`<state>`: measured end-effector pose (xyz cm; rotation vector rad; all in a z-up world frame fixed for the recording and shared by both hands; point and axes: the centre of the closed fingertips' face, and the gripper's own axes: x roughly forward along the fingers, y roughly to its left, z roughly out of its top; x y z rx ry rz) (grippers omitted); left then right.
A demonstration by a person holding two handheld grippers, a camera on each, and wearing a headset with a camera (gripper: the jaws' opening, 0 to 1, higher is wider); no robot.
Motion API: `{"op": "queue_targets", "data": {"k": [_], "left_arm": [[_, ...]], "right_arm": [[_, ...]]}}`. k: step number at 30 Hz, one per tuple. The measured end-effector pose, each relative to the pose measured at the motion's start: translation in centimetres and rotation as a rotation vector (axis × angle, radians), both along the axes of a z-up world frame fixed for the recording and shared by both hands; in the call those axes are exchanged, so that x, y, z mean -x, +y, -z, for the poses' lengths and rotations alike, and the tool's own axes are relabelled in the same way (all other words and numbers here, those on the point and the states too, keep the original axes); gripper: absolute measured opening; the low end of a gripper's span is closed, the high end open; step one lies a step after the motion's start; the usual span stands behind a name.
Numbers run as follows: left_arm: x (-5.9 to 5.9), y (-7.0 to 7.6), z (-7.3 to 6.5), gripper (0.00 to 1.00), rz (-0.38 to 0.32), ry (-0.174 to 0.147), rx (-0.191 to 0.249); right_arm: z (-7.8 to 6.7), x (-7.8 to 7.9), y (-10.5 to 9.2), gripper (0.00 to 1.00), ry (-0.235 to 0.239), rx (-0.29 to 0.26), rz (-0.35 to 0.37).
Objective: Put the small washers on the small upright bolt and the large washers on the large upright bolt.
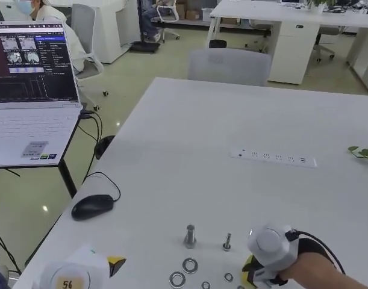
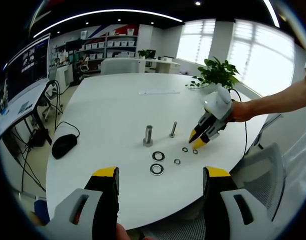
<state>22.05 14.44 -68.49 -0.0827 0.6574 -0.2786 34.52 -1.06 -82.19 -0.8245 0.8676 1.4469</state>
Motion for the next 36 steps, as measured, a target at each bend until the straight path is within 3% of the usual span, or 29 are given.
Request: {"op": "queue_targets", "data": {"k": [19, 23, 24, 29, 36], "left_arm": [[0.3, 0.4, -0.3, 0.68, -0.013, -0.002, -0.008], [0.2, 0.3, -0.3, 0.68, -0.008, -0.001, -0.012], [0.2, 0.2, -0.3, 0.68, -0.006, -0.001, -0.014], [0.1, -0.1, -0.3, 0.68, -0.002, -0.003, -0.012], [-0.1, -0.4, -0.3, 0.68, 0.005, -0.004, -0.011]], "right_arm": [[-0.3, 3.8, -0.2, 0.16, 0.018, -0.024, -0.147], [0.3, 4.2, -1.1, 0.16, -0.013, 0.028, -0.225], [0.2, 4.6, -0.7, 0.17, 0.000, -0.002, -0.218], [0.2, 4.4, -0.9, 0.17, -0.056, 0.009, -0.282], [0.2, 4.3, -0.8, 0.17, -0.059, 0.017, -0.290]]}}
